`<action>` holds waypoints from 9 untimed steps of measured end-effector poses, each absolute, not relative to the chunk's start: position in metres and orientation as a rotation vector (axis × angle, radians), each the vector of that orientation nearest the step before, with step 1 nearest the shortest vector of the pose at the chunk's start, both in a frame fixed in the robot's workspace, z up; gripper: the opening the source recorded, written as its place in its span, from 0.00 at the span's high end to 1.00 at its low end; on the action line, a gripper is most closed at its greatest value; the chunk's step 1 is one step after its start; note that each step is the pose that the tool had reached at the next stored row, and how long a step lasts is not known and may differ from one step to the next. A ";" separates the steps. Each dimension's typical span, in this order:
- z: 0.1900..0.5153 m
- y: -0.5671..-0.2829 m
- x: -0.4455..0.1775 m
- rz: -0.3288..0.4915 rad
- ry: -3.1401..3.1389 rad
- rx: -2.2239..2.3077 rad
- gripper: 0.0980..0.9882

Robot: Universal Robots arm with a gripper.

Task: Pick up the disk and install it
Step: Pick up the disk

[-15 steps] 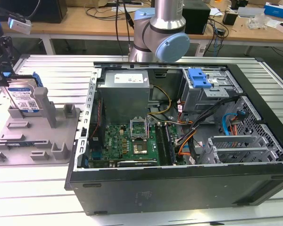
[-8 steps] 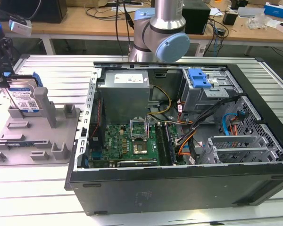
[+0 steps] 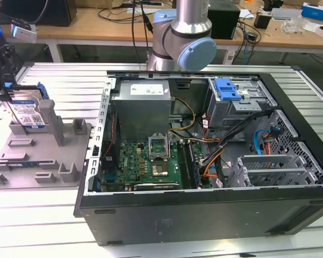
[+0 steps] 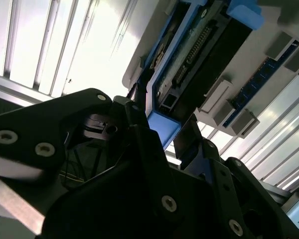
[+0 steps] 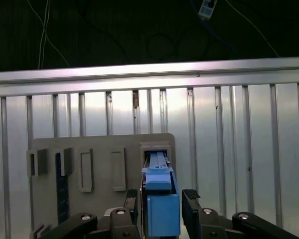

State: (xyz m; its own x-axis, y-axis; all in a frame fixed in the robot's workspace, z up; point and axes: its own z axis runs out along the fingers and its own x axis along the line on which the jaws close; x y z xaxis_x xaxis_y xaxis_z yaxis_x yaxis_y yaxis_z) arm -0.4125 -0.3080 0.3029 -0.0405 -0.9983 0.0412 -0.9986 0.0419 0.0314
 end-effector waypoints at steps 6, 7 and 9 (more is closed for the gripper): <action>0.302 -0.308 -0.413 0.009 -2.230 2.140 0.67; 0.301 -0.308 -0.413 0.009 -2.230 2.140 0.67; 0.301 -0.308 -0.413 0.009 -2.229 2.140 0.67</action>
